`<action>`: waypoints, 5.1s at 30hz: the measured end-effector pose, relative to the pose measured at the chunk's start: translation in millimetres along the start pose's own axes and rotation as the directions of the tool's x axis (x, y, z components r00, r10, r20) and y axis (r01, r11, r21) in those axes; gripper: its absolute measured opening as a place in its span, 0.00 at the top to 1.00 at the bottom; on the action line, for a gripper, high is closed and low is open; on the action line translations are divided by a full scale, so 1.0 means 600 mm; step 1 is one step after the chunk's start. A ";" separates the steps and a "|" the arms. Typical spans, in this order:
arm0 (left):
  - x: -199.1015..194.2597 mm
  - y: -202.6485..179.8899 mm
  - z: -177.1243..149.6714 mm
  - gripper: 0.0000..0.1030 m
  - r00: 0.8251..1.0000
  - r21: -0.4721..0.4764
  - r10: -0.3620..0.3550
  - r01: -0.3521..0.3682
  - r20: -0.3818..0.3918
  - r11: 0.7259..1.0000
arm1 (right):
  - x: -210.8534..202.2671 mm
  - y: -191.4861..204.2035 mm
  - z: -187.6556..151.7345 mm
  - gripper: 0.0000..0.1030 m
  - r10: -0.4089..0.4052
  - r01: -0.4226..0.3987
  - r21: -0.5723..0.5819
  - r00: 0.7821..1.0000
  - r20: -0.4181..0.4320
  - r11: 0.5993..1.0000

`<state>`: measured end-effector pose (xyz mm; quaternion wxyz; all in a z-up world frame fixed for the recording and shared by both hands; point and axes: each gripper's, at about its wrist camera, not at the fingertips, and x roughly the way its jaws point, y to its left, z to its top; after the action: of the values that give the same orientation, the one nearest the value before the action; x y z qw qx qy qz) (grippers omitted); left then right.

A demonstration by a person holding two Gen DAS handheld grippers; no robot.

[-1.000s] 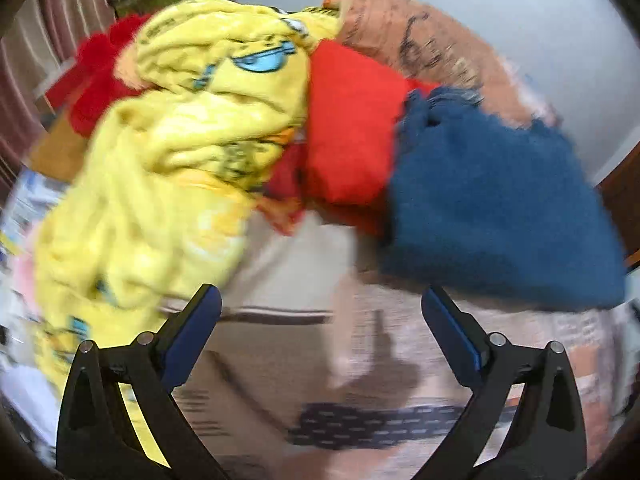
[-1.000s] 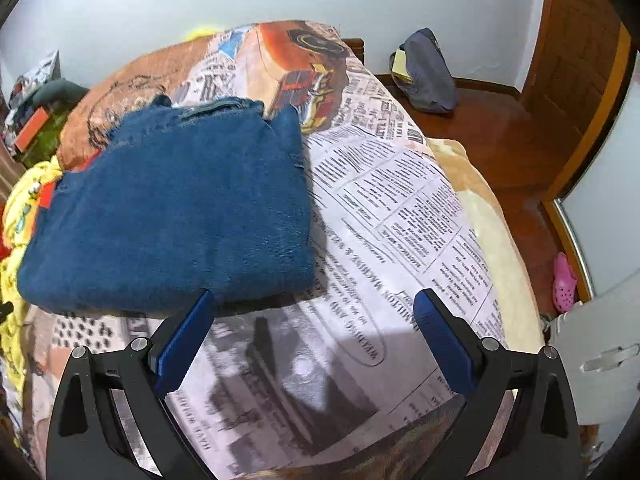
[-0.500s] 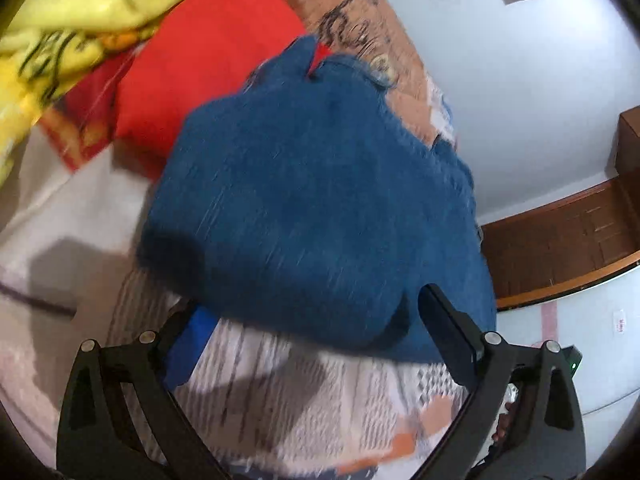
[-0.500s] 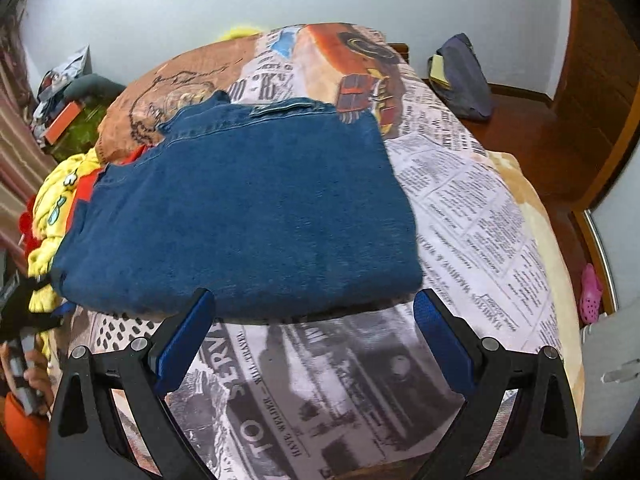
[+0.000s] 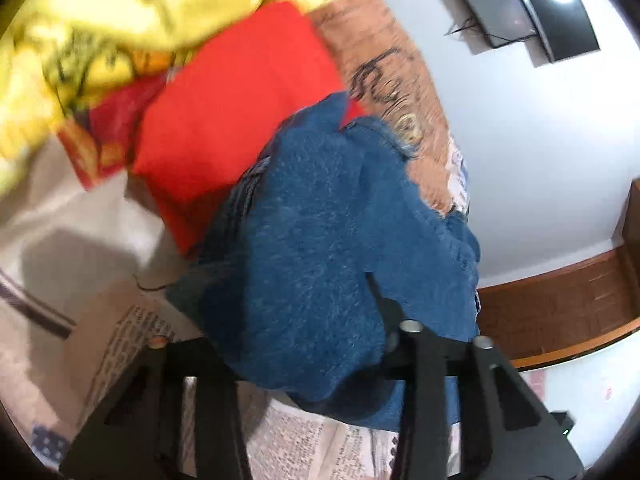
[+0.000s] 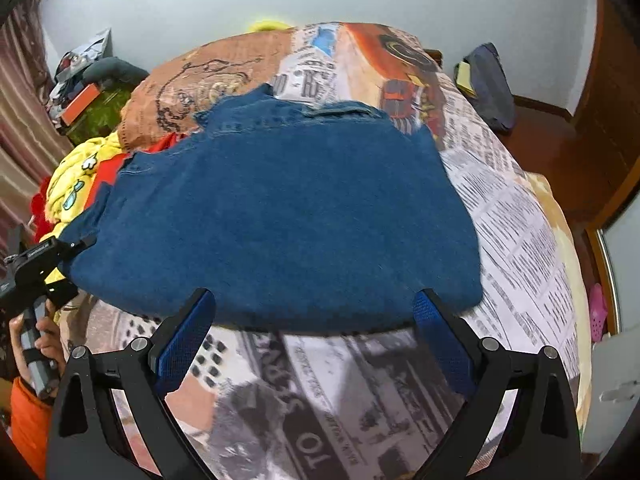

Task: Fold large clothes

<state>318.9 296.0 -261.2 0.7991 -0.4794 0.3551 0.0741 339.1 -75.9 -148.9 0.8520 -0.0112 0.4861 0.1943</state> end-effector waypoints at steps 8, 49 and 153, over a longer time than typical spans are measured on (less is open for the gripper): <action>-0.116 -0.178 -0.005 0.78 0.981 0.300 -0.029 -0.031 0.192 0.953 | 0.007 0.101 0.056 0.04 0.028 -0.025 -0.131 0.999 0.025 0.991; 0.073 -0.509 -0.253 0.81 0.997 0.775 -0.049 0.076 -0.058 0.628 | -0.029 -0.082 -0.046 0.02 -0.037 0.039 0.054 0.999 -0.028 0.998; 0.199 -0.237 -0.069 0.07 0.868 0.412 0.052 0.181 -0.494 0.893 | 0.171 -0.096 0.096 0.13 0.498 -0.447 0.233 0.829 -0.254 0.864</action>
<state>451.4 160.0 -247.8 0.7722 -0.2984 0.5374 -0.1611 452.7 -84.3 -214.0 0.6895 0.1498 0.6137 0.3544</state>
